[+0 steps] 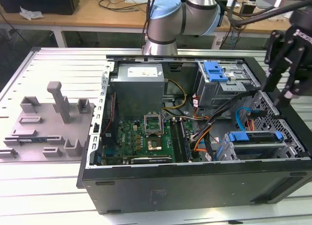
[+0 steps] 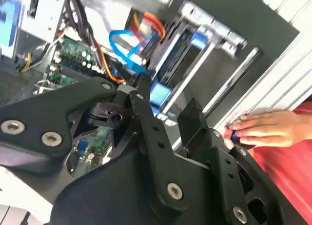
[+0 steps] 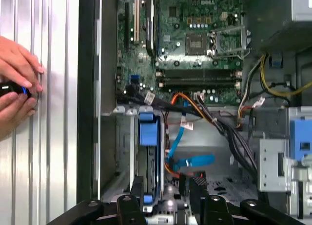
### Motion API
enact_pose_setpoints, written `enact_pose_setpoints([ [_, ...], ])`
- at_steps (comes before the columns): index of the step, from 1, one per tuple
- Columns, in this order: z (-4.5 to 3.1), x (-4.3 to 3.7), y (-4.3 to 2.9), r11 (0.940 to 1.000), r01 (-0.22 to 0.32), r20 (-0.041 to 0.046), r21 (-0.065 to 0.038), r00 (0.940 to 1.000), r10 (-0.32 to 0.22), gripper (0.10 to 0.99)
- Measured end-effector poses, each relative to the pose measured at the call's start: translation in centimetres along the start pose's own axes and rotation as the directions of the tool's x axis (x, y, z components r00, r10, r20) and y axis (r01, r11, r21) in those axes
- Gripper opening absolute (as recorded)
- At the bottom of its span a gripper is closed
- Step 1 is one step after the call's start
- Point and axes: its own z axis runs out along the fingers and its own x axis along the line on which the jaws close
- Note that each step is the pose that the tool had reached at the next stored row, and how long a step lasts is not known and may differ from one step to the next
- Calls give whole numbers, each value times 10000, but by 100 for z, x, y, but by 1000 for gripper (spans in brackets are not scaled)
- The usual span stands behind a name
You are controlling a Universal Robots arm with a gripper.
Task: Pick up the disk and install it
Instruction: 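Insert the first disk wire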
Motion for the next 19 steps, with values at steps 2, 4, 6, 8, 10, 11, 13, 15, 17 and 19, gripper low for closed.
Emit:
enact_pose_setpoints([
  [2,-4,0,-134,10000,41,0,-49,10000,-41,502],
  [4,-2,-15,-171,10000,41,-186,-83,9998,-43,502],
  [6,-6,-73,-170,10000,21,-506,-31,9987,-23,502],
  [8,-10,-122,-171,9997,-11,-689,260,9976,29,502],
  [10,-13,-153,-170,9986,-52,-699,523,9975,88,502],
  [11,-13,-161,-171,9981,-132,-692,610,9974,174,502],
  [13,-12,-161,-171,9975,-323,-687,622,9970,366,502],
  [15,-3,-163,-170,9965,-578,-677,607,9958,619,502],
  [17,43,-171,-165,9945,-875,-668,582,9936,913,502],
  [19,87,-207,-125,9942,-909,-670,579,9932,947,502],
])
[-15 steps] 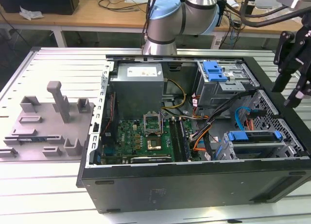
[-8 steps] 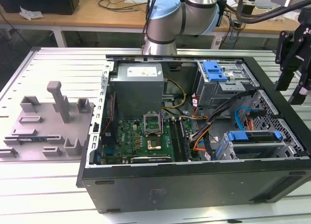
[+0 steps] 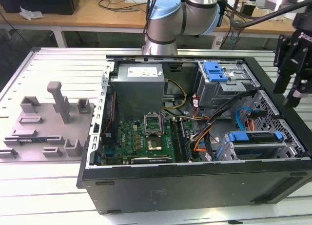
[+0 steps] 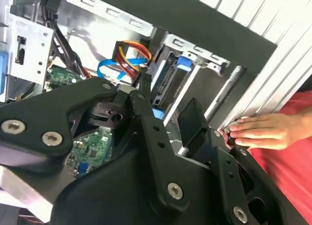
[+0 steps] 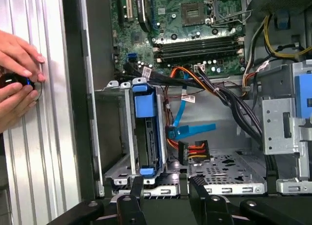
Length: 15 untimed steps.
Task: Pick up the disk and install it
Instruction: 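Insert the first disk wire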
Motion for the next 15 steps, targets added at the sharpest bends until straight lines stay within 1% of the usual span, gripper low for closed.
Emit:
enact_pose_setpoints([
  [1,24,-32,49,10000,0,-18,0,10000,0,502],
  [2,26,-50,75,10000,1,-56,-2,10000,-1,502],
  [3,25,-72,93,10000,6,-128,-33,9999,-7,502],
  [4,25,-115,99,10000,18,-201,-79,9998,-20,502],
  [5,29,-134,100,9999,19,-258,-101,9997,-22,502],
  [9,59,-182,91,9999,-12,-494,-126,9988,5,502],
  [10,71,-191,89,9999,-19,-509,-129,9987,12,502],
  [11,109,-211,83,9999,-34,-523,-138,9986,27,502],
  [15,185,-246,73,9999,-68,-542,-152,9985,60,486],
])
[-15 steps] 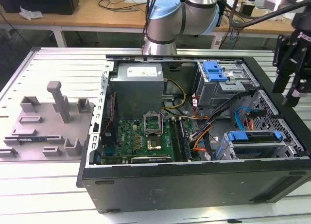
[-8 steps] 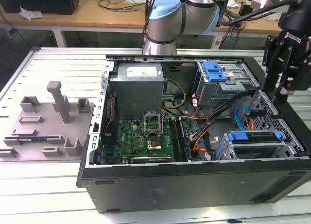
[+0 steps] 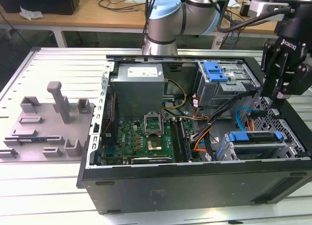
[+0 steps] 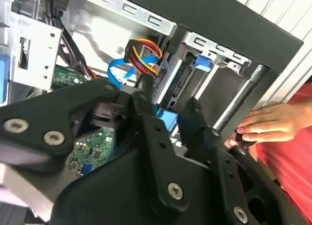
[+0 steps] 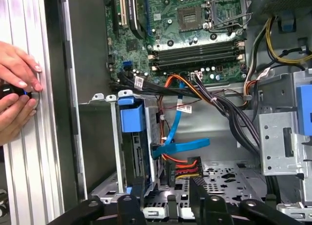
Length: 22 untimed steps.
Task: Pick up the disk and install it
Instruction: 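Insert the first disk wire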
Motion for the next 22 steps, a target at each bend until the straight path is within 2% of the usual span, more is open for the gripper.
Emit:
enact_pose_setpoints([
  [1,16,-10,-2,10000,-7,-6,-4,10000,7,486],
  [4,72,-40,-8,10000,-24,-21,-18,10000,24,290],
  [8,127,-65,-11,10000,-33,-83,-31,10000,33,290],
  [9,145,-77,-11,10000,-33,-143,-27,9999,33,290],
  [10,176,-90,-10,10000,-35,-288,-16,9996,35,290],
  [11,195,-95,-9,10000,-36,-314,-13,9995,35,290],
  [16,279,-133,-4,10000,-39,-330,-13,9994,38,290],
  [22,292,-152,10,10000,-41,-332,-13,9994,40,290],
])
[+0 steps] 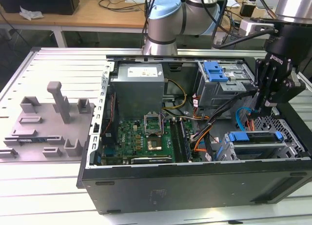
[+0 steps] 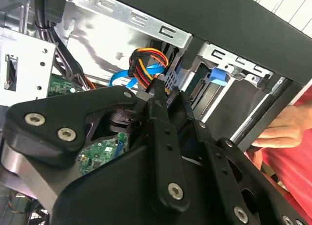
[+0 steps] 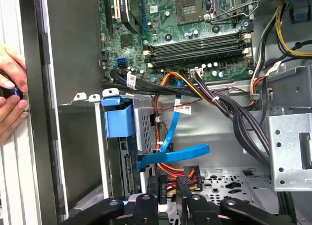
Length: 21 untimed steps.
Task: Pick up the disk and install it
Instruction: 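Insert the first disk wire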
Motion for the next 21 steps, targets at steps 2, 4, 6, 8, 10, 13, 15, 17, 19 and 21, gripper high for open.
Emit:
enact_pose_setpoints([
  [2,0,-3,2,10000,-3,2,2,10000,3,290],
  [4,2,-14,15,10000,21,5,38,10000,-21,290],
  [6,-12,-76,30,9998,167,0,99,9999,-167,290],
  [8,-7,-55,28,9998,167,0,98,9999,-167,290],
  [10,-3,-44,26,9998,166,-1,98,9999,-166,290],
  [13,0,-36,26,9998,166,0,98,9999,-166,290],
  [15,0,-36,26,9998,165,0,98,9999,-165,290],
  [17,0,-35,25,9998,165,-4,99,9999,-165,290],
  [19,0,-35,26,9998,165,-4,98,9999,-165,290],
  [21,1,-36,25,9998,165,-3,102,9999,-165,290],
])
